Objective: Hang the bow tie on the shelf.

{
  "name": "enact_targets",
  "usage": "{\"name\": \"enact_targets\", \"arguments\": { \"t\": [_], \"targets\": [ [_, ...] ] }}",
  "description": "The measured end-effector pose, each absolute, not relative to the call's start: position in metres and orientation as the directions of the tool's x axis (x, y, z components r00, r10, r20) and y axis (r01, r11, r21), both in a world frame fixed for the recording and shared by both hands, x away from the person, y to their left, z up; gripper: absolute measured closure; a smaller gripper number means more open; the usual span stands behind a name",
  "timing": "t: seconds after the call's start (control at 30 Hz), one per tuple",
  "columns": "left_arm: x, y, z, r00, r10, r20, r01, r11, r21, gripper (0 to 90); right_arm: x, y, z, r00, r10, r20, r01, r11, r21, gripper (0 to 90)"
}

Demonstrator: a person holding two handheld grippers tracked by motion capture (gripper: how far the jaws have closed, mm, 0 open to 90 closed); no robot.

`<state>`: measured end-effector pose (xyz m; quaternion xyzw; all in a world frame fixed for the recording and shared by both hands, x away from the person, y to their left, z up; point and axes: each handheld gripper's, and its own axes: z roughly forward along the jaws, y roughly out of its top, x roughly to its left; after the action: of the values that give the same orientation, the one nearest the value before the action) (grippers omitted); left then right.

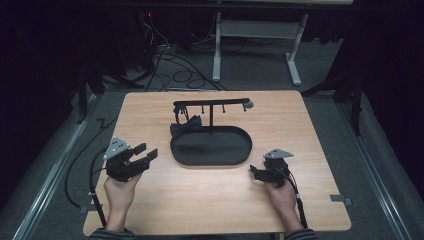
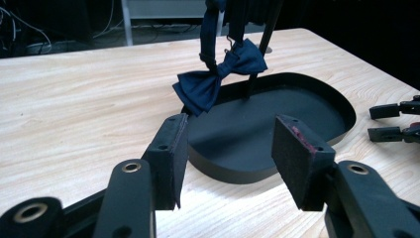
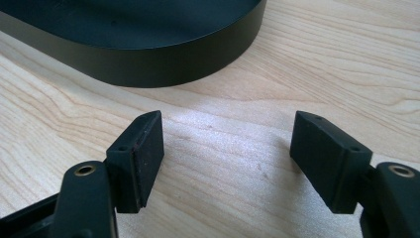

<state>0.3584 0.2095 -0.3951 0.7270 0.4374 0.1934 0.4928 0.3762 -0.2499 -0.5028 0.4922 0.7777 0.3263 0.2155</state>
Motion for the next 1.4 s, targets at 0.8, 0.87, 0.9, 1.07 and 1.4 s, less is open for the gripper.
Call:
{"name": "enact_targets", "arguments": {
  "t": [0.8,0.87,0.9,1.07,1.4],
  "targets": [
    [0.363,0.195,-0.419,0.512,0.834,-0.204,0.551,-0.137,0.823,48.6,0.376,-0.251,-0.503,-0.434,0.901,-0.004,0.623,0.303,0.721,29.5],
    [0.363,0.193,-0.42,0.511,0.836,-0.201,0.554,-0.141,0.821,48.6,0.376,-0.251,-0.503,-0.434,0.901,-0.004,0.623,0.304,0.721,29.3],
    [0.363,0.192,-0.42,0.51,0.837,-0.2,0.554,-0.141,0.82,48.6,0.376,-0.251,-0.503,-0.434,0.901,-0.004,0.624,0.303,0.72,29.3],
    [0.364,0.188,-0.424,0.507,0.839,-0.197,0.564,-0.151,0.812,48.1,0.375,-0.251,-0.503,-0.436,0.9,-0.007,0.623,0.307,0.72,29.3],
    [0.366,0.18,-0.43,0.514,0.839,-0.179,0.564,-0.174,0.807,47.6,0.375,-0.25,-0.503,-0.438,0.899,-0.011,0.621,0.312,0.719,29.3]
  ]
}}
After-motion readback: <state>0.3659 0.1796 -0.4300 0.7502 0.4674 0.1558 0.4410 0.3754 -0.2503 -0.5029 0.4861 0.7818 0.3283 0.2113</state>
